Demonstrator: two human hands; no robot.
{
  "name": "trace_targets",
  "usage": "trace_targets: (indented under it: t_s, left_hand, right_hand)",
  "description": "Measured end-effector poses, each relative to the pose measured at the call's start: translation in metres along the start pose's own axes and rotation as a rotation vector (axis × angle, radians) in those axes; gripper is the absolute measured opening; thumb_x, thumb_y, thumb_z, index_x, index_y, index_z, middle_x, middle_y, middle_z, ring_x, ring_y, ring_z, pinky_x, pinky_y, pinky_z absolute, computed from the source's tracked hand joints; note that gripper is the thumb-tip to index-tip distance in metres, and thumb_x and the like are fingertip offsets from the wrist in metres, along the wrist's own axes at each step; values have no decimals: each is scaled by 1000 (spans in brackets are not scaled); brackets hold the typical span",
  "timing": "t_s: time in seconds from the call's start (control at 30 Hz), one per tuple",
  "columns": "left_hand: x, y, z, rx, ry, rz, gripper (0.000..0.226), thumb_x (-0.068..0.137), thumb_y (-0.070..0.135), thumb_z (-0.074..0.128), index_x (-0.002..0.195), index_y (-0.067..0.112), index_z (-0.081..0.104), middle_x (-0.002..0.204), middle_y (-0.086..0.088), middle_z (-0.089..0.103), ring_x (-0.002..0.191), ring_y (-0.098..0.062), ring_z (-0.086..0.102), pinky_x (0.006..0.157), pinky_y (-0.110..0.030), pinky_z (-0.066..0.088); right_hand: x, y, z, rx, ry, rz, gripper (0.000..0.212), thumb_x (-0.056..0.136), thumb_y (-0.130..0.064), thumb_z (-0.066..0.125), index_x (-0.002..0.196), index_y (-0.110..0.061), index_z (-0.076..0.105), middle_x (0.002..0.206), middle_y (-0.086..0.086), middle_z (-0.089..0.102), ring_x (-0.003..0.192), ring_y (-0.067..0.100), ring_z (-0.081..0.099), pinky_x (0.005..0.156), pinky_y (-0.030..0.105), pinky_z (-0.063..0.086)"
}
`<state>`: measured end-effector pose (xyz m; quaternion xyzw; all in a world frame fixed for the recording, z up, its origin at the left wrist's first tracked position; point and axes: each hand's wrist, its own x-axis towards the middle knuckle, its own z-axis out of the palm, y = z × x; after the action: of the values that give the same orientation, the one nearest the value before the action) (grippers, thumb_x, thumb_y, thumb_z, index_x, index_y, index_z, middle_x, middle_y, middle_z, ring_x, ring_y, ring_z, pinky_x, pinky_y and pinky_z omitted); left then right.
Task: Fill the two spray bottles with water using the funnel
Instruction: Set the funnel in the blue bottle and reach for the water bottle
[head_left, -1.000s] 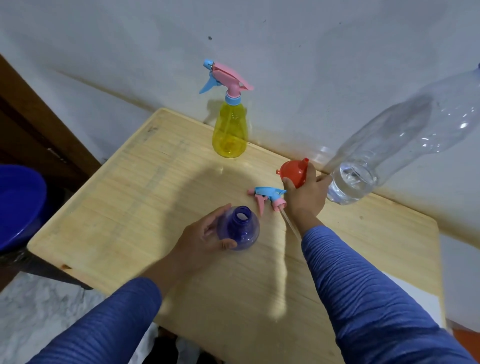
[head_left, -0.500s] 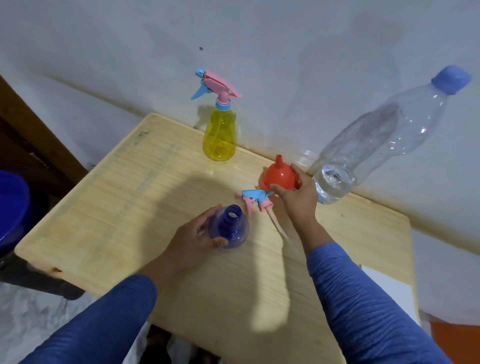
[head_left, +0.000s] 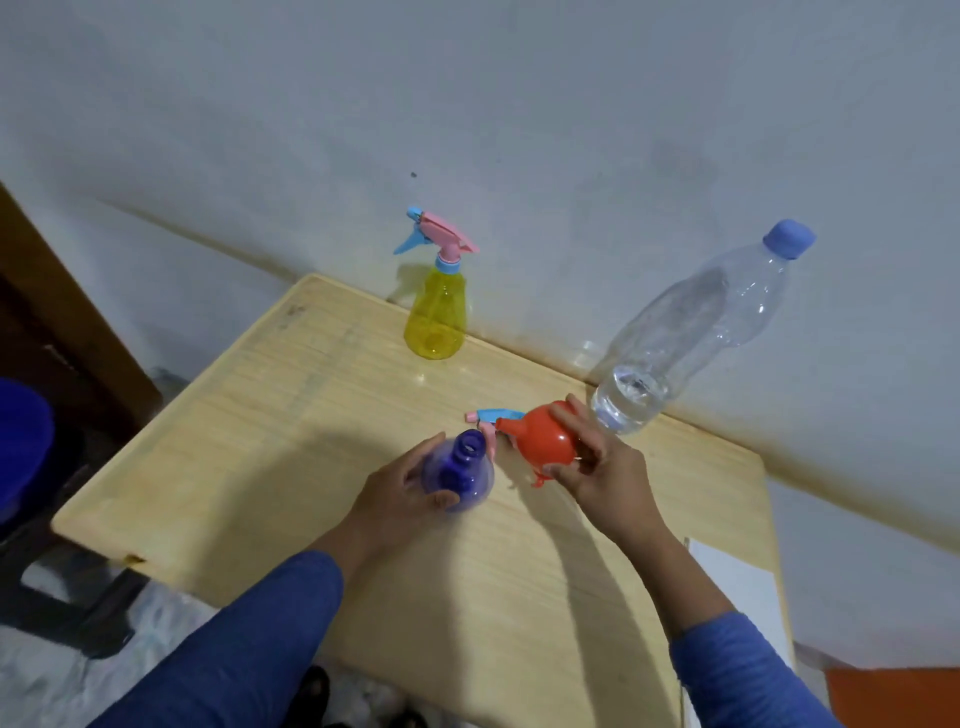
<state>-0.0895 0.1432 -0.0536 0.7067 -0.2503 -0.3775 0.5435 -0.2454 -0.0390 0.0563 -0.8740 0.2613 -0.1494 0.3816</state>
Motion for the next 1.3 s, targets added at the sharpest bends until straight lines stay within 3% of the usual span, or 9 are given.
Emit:
trace_targets:
  t_s: [0.2, 0.33, 0.43, 0.57, 0.63, 0.73, 0.93, 1.17, 1.3]
  left_hand:
    - [2, -3, -1, 26, -16, -2, 96, 53, 59, 80, 138, 35, 42, 129, 11, 59, 117, -3, 57, 103, -37, 46]
    - [2, -2, -2, 40, -22, 10, 98, 53, 62, 78, 140, 35, 40, 133, 10, 56, 119, -4, 55, 103, -35, 46]
    - [2, -2, -2, 76, -21, 27, 99, 54, 63, 75, 141, 34, 38, 135, 10, 55, 121, -6, 54, 103, -33, 46]
    - [2, -2, -1, 93, -10, 42, 98, 55, 62, 73, 142, 33, 38, 135, 10, 54, 120, -7, 54, 100, -29, 47]
    - [1, 0, 0, 109, -4, 54, 100, 54, 64, 70, 143, 30, 37, 132, 12, 54, 118, -7, 53, 99, -30, 48]
    - [0, 3, 1, 137, -6, 77, 97, 56, 64, 66, 142, 31, 37, 126, 14, 54, 115, -8, 54, 96, -27, 49]
    - [0, -1, 1, 124, -11, 55, 91, 58, 60, 67, 141, 36, 38, 126, 16, 58, 114, -4, 55, 95, -23, 47]
    - [1, -3, 1, 116, -11, 49, 79, 62, 53, 68, 136, 43, 41, 119, 15, 64, 111, -2, 58, 98, -30, 48]
    - [3, -4, 1, 137, -23, 42, 84, 63, 55, 69, 140, 40, 38, 122, 14, 63, 113, -3, 57, 97, -31, 50]
  right_hand:
    - [2, -7, -1, -120, -79, -108, 70, 73, 4, 74, 134, -22, 50, 151, 0, 33, 126, 9, 43, 85, -5, 37]
    - [7, -14, -4, -157, -78, -197, 68, 74, 6, 73, 132, -20, 52, 149, 0, 33, 127, -3, 32, 88, -3, 38]
    - [9, -20, -5, -198, -90, -277, 67, 75, 8, 71, 132, -21, 52, 148, 2, 34, 127, -6, 31, 94, 10, 45]
    - [13, -32, -3, -347, -146, -495, 57, 79, 8, 65, 128, -18, 56, 148, 4, 36, 122, 22, 54, 89, 13, 42]
    - [16, -41, -2, -411, -174, -608, 53, 80, 10, 61, 124, -19, 59, 148, 5, 38, 120, 21, 55, 84, 11, 41]
    - [20, -49, 2, -445, -238, -698, 52, 80, 12, 61, 123, -18, 61, 148, 0, 40, 129, 17, 49, 90, 25, 51]
    - [14, -47, 19, -203, -212, -577, 59, 84, -22, 68, 138, -23, 43, 130, -14, 52, 119, 7, 48, 101, 16, 39]
    - [8, -31, 38, -228, -68, -509, 47, 86, -47, 55, 128, -26, 56, 147, 4, 41, 142, 24, 26, 110, 47, 30]
    - [5, -25, 41, -219, -117, -436, 43, 92, -52, 41, 129, -33, 54, 152, 2, 31, 146, 24, 15, 113, 51, 25]
